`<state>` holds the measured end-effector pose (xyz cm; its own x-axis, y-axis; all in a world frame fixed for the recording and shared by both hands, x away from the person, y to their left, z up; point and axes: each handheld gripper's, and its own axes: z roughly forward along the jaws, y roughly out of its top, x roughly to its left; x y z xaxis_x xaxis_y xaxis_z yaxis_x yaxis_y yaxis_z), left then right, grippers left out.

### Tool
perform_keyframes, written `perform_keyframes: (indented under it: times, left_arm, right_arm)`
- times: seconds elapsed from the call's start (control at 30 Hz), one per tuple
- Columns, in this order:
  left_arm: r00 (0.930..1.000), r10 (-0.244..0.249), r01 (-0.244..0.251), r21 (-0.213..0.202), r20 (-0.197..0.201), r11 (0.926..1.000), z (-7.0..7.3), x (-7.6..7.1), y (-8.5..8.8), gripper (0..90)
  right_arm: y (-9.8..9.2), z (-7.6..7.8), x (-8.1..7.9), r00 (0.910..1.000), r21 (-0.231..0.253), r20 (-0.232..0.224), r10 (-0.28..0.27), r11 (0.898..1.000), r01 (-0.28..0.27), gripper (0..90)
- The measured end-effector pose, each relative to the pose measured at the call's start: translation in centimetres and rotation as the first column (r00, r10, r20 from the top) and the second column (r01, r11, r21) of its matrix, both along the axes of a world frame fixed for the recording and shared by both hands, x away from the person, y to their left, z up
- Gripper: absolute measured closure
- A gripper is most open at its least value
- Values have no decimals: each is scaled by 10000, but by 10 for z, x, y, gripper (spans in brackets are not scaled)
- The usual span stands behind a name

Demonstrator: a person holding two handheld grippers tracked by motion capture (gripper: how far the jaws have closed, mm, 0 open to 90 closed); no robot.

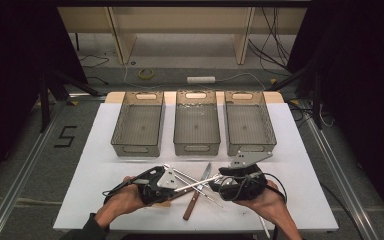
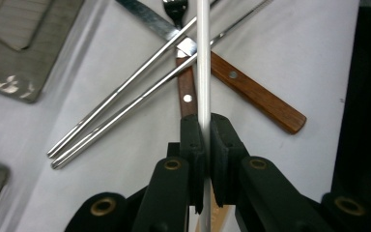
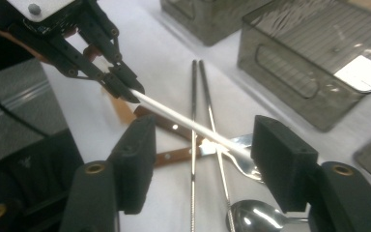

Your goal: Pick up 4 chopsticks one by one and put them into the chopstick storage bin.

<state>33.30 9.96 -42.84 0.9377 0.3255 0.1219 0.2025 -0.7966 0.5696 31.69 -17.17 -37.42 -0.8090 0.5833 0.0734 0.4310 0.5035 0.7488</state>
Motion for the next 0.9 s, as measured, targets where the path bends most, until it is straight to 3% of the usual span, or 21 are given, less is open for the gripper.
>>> perform_keyframes:
  times: [0.23,0.43,0.53,0.77,0.9]
  left_arm:
    - [9950,997,-992,-454,67,9940,6,7,11,847]
    - [9816,1909,-1909,-915,-91,9773,12,14,23,847]
    - [9724,2330,-2329,-1138,-120,9658,15,18,29,846]
    - [9466,3185,-3222,-1719,-495,9309,22,31,46,845]
    - [9313,3606,-3634,-1918,-507,9117,26,40,57,845]
  right_arm:
    - [-9,-5,-6,9970,68,143,-758,9971,758,351]
    - [-24,-18,-9,9868,186,208,-1606,9869,1602,344]
    - [-34,-26,-14,9806,167,141,-1957,9806,1954,345]
    - [-48,-39,-22,9719,126,16,-2355,9718,2355,337]
    - [-59,-42,-29,9675,285,-6,-2527,9672,2526,333]
